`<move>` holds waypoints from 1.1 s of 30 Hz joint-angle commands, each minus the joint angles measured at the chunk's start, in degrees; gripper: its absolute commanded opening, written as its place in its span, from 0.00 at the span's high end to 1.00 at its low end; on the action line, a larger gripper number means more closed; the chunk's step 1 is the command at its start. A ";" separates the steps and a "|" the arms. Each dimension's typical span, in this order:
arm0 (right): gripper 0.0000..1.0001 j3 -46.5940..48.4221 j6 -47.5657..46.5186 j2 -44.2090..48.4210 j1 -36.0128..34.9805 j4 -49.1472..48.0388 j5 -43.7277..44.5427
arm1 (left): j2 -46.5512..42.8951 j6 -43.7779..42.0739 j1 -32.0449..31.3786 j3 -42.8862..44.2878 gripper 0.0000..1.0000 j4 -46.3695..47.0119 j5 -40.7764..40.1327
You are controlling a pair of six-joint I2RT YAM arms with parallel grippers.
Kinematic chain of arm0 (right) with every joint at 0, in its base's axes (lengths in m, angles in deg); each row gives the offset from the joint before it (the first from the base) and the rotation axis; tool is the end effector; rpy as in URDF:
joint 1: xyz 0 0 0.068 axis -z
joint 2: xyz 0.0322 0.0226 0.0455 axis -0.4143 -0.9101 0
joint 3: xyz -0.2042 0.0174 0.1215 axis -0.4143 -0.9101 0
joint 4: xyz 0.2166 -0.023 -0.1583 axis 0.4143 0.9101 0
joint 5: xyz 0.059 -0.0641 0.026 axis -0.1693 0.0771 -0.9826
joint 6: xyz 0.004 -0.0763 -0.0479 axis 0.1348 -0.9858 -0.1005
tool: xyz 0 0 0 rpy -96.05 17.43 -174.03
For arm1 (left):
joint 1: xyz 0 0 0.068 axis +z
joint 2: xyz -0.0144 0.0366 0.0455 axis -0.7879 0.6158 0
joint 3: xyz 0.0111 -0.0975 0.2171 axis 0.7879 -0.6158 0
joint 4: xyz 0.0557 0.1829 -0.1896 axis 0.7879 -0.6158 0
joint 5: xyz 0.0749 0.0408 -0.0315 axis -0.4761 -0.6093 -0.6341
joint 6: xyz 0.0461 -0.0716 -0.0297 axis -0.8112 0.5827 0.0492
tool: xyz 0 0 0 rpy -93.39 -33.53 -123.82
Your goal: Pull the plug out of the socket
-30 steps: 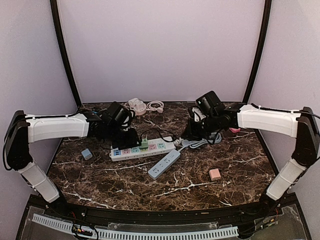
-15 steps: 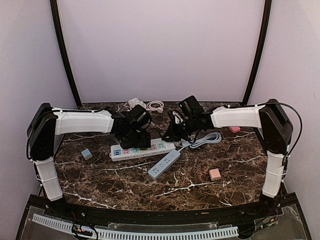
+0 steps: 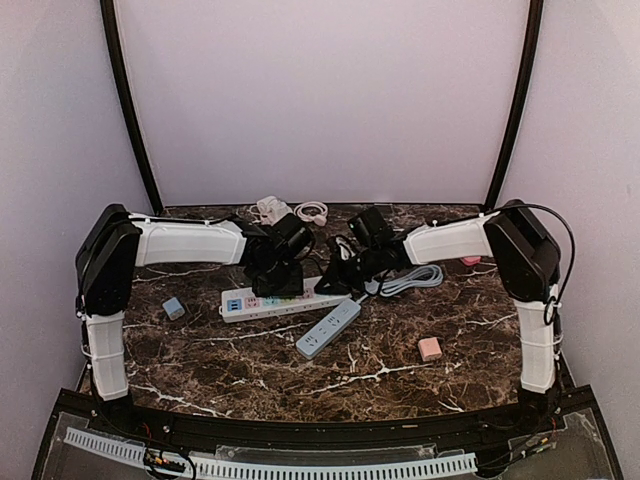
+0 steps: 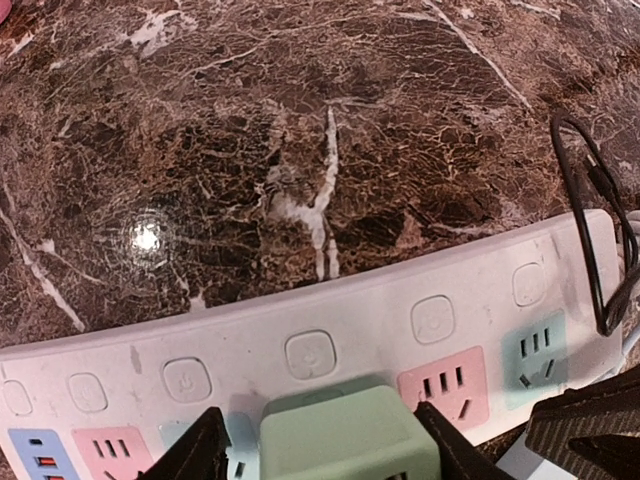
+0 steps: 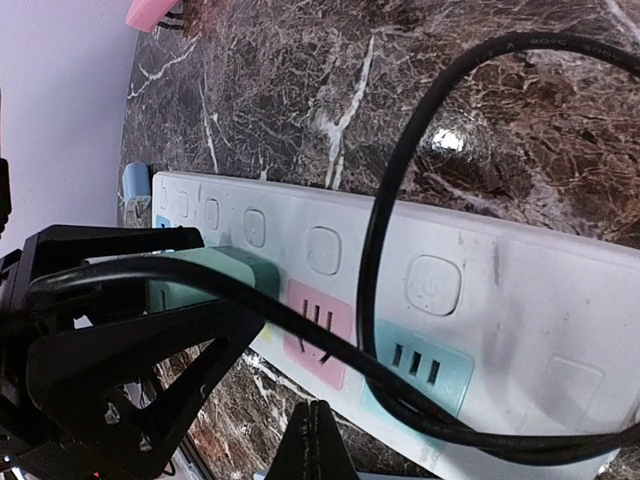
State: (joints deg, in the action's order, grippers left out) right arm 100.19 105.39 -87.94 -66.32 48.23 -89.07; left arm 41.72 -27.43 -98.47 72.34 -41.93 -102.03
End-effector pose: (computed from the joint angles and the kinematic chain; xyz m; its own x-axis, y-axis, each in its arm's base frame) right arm 0.3201 0.3437 0.0962 -0.9622 -0.0987 -0.2537 -0.2593 0.6162 0.7437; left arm 0.3144 -0.2994 0.1161 -0.8615 -0.0911 -0.4995 -0.0065 0.9857 -0.1685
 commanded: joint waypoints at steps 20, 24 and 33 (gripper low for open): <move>1.00 4.09 5.97 -8.39 0.20 -2.16 1.64 | 0.66 -3.68 -1.75 5.51 0.87 -3.25 -3.25; 1.00 3.80 6.82 -8.95 0.02 -1.22 2.86 | -0.34 -4.17 -2.74 5.41 0.90 -1.47 -4.11; 1.00 3.65 7.47 -9.31 -0.78 0.07 5.20 | -2.21 -3.71 -2.68 3.33 0.93 0.34 -2.21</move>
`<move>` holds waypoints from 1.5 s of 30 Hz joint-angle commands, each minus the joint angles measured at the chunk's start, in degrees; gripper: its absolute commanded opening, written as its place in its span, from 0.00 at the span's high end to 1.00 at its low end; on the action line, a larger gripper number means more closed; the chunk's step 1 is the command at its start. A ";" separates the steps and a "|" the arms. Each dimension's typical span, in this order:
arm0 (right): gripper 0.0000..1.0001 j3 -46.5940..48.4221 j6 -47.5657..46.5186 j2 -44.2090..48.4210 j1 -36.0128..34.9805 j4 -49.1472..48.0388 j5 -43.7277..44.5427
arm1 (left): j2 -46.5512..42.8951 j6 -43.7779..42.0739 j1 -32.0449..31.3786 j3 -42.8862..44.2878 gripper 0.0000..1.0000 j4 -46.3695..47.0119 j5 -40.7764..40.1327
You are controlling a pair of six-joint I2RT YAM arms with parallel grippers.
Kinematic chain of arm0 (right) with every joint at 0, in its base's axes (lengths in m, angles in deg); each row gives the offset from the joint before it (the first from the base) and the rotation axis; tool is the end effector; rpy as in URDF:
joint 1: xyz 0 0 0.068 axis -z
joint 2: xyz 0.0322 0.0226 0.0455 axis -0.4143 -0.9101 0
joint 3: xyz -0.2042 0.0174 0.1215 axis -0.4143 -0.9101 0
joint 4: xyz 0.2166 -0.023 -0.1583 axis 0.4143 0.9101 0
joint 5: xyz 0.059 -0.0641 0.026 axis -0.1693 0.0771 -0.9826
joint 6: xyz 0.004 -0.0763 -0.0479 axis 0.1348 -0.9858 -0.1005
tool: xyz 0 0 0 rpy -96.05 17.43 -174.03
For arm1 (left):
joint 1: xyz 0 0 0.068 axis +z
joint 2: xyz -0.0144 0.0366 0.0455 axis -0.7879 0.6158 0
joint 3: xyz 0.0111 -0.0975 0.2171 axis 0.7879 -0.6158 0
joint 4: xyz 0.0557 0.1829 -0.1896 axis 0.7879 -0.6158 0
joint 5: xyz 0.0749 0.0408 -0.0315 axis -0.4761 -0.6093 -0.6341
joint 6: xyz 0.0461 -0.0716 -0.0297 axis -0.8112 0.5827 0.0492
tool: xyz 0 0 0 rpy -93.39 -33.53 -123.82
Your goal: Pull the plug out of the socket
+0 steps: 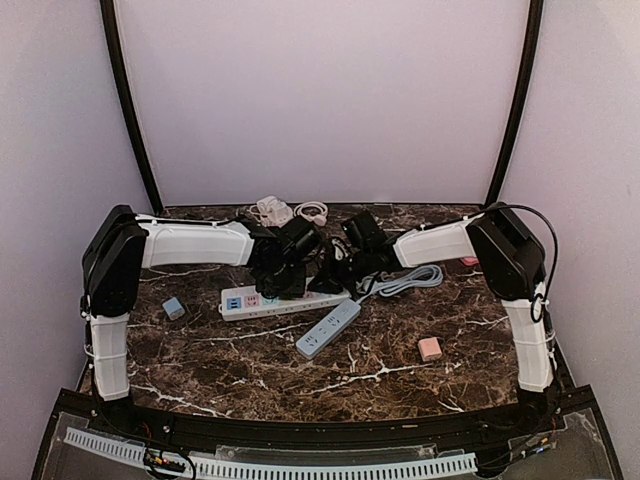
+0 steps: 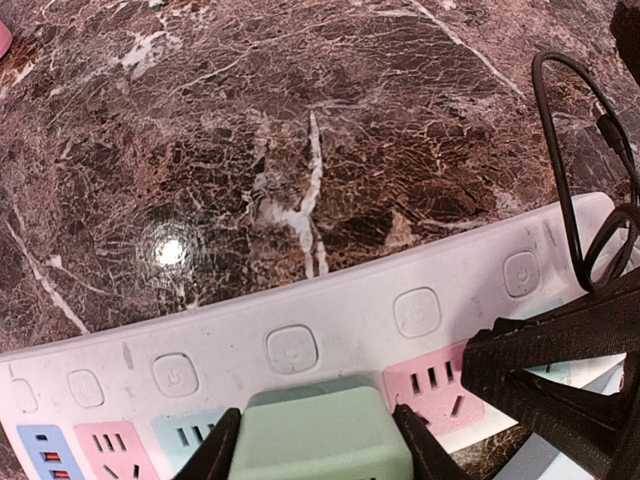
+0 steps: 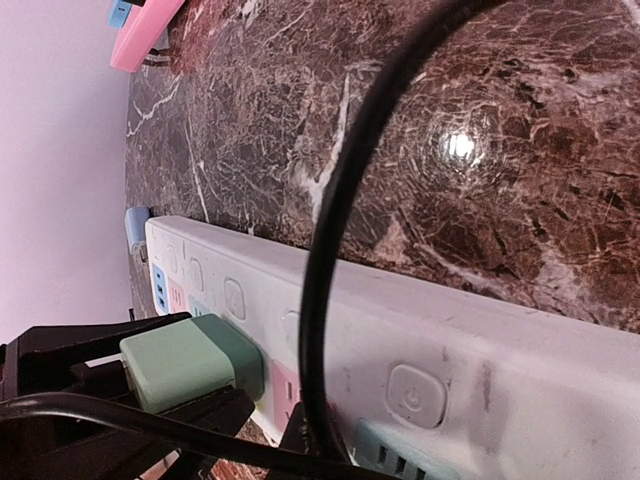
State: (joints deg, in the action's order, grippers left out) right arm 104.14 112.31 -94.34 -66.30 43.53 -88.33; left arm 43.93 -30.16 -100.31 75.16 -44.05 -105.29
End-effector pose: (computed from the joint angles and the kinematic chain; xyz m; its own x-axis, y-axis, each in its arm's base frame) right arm 0.3362 0.3567 0.0758 -0.9803 -0.0110 -0.1974 -0.1630 0.6101 0.7754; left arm 0.3109 -0.3099 0.1144 -0.8510 -0.0112 -0.5250 0.0428 0.9950 -0.0906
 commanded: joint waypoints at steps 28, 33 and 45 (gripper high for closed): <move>1.00 0.20 -0.27 -3.75 -1.95 7.12 7.64 | -9.64 -1.78 -0.67 -3.15 0.94 2.55 0.63; 1.00 0.40 -0.63 -3.99 -2.19 7.67 8.31 | -10.56 -1.25 0.91 -2.58 0.93 1.29 3.23; 1.00 0.42 -1.14 -3.75 -2.74 8.12 9.08 | -11.55 -1.56 2.84 -2.99 0.92 2.22 8.32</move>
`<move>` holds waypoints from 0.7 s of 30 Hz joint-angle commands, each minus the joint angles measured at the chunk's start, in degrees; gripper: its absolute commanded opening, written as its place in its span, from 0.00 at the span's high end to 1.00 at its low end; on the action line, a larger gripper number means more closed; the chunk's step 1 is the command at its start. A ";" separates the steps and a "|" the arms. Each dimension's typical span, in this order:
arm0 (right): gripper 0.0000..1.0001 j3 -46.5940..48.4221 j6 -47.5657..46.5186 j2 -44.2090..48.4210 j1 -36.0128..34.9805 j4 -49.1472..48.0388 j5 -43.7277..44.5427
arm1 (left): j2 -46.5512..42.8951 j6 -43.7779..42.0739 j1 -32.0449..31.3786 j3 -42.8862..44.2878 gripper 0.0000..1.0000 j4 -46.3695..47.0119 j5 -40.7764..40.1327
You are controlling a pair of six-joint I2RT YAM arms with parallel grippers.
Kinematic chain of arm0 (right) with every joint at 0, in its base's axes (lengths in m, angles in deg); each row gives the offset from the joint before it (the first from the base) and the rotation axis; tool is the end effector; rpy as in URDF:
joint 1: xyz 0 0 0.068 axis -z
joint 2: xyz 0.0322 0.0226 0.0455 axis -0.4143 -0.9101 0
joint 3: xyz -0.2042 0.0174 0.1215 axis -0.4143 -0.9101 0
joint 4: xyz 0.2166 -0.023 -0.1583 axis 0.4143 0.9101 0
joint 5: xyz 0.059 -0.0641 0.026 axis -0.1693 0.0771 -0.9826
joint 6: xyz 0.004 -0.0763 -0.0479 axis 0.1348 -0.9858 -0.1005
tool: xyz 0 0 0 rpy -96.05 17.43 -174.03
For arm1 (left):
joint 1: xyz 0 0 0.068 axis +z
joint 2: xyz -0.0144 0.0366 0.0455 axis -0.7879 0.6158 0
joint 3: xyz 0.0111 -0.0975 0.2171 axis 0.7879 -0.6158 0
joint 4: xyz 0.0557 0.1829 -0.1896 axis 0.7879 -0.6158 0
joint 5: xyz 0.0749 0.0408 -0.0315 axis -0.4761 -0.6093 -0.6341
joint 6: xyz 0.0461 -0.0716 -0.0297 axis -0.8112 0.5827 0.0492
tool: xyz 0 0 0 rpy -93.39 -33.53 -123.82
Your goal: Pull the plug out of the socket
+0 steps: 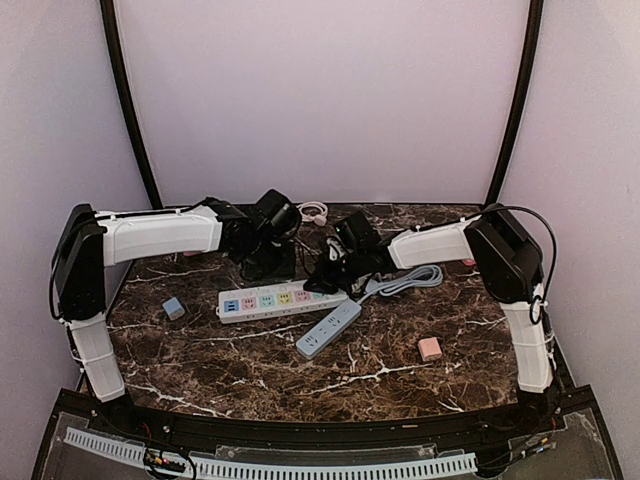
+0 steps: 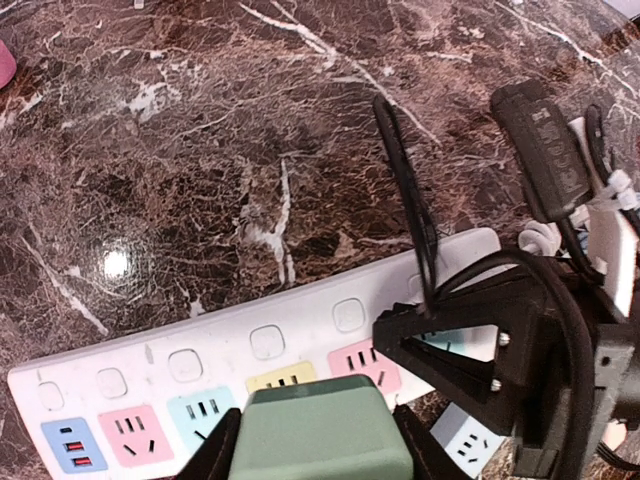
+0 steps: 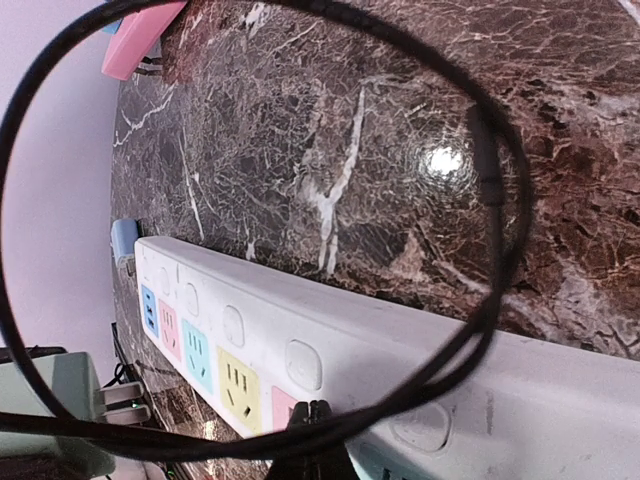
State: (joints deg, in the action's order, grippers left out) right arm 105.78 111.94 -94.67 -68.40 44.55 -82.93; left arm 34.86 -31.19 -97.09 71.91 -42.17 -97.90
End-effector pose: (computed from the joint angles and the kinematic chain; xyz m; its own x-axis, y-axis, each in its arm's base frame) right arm 0.3325 0.3687 0.0783 -0.9684 0.0049 -0.2494 -0.1866 0.6493 0.7373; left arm 0.3145 -0.2927 0.1614 -0.8446 -0.0776 -0.5297 0.0690 0.9654 -0.2514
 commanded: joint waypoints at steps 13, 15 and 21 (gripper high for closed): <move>1.00 -1.51 -8.13 8.77 -0.87 11.62 12.13 | -8.72 1.74 4.22 -1.85 0.93 -0.41 4.07; 1.00 -1.58 -9.40 10.63 -0.98 12.60 13.63 | -11.46 3.04 5.85 -4.22 0.93 0.15 4.83; 1.00 -1.59 -11.88 13.92 -1.33 15.05 16.00 | -21.83 7.49 12.11 -14.96 0.92 1.43 5.64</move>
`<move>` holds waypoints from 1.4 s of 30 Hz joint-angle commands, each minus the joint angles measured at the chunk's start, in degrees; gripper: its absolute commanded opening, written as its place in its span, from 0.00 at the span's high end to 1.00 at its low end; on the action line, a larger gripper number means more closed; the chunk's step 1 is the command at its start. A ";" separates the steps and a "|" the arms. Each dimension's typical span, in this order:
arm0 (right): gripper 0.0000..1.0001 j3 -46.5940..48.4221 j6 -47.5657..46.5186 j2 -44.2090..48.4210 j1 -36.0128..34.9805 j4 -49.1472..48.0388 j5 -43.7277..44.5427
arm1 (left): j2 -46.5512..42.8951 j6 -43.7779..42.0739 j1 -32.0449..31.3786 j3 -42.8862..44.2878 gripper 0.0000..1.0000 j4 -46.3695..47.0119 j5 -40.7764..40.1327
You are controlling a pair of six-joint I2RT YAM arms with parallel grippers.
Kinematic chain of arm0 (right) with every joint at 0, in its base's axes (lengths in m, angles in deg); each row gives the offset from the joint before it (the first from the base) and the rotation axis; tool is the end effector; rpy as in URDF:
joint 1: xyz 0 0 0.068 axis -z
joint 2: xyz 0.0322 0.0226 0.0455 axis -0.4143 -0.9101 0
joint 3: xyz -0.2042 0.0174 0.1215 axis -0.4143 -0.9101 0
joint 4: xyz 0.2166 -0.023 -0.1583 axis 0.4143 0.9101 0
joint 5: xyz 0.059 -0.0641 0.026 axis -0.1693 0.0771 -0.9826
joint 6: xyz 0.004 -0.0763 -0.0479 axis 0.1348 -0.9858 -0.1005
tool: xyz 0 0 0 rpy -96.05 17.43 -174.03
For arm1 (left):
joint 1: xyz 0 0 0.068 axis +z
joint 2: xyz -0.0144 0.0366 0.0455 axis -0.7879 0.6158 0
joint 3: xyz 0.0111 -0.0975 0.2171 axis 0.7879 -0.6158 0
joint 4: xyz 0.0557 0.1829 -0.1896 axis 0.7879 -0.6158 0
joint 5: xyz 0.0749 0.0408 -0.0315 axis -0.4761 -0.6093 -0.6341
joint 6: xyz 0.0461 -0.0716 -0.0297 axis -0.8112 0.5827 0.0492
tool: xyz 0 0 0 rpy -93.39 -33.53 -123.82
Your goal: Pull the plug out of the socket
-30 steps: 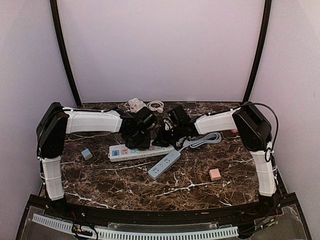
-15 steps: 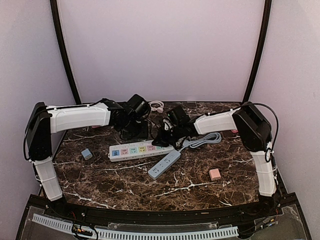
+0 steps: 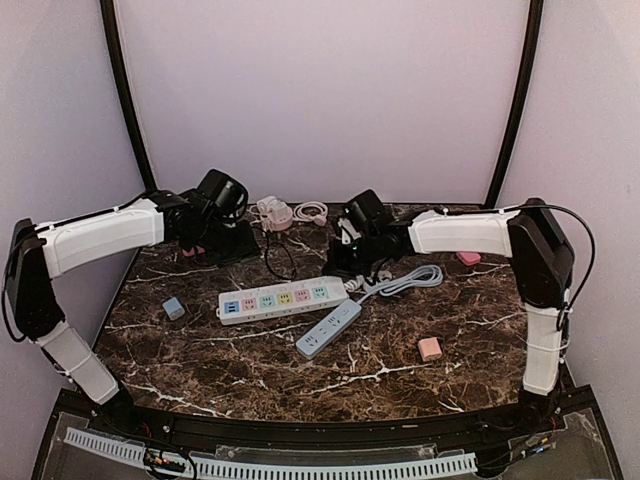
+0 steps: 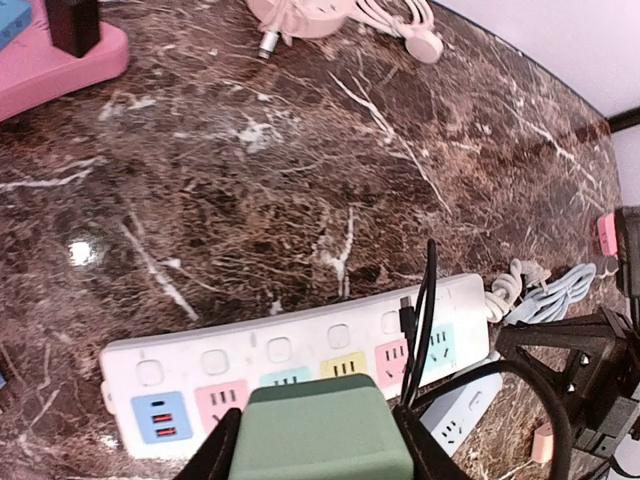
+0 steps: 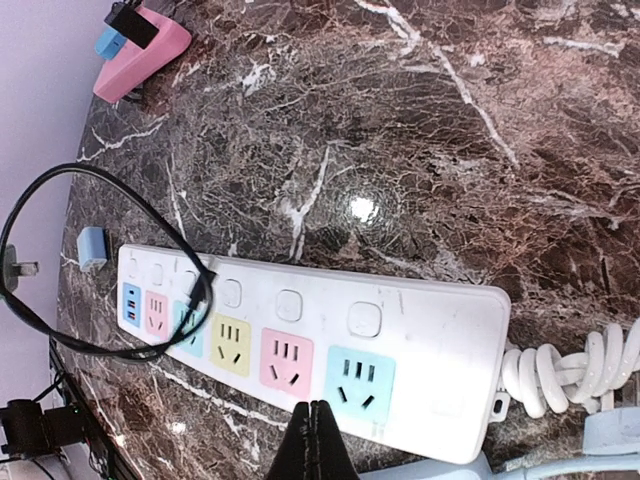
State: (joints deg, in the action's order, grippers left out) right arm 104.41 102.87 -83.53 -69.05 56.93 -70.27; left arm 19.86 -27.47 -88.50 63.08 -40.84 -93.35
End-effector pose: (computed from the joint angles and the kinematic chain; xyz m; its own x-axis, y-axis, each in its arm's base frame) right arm 0.3241 0.3448 0.1336 -0.9049 -0.0225 -0.4250 -0.2831 0.7774 0.5617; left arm 0.3195 -0.2243 0.2106 -0.7951 -0.2926 -0.5313 -0.0600 0.9096 -0.4111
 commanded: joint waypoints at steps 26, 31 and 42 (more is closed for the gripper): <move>1.00 0.25 -5.12 2.43 -3.76 4.93 2.81 | -3.71 7.84 42.14 -22.56 0.94 10.55 17.82; 1.00 0.54 -5.32 1.85 -3.92 4.77 2.26 | -2.48 7.83 46.12 -24.71 0.91 10.92 17.60; 1.00 1.72 -6.11 1.32 -4.20 5.77 2.43 | -0.63 7.83 47.13 -26.52 0.69 11.55 15.80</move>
State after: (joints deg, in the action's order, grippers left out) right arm 104.76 97.78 -81.54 -72.55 62.13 -67.82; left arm 18.73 -19.80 -41.60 38.40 -29.14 -76.48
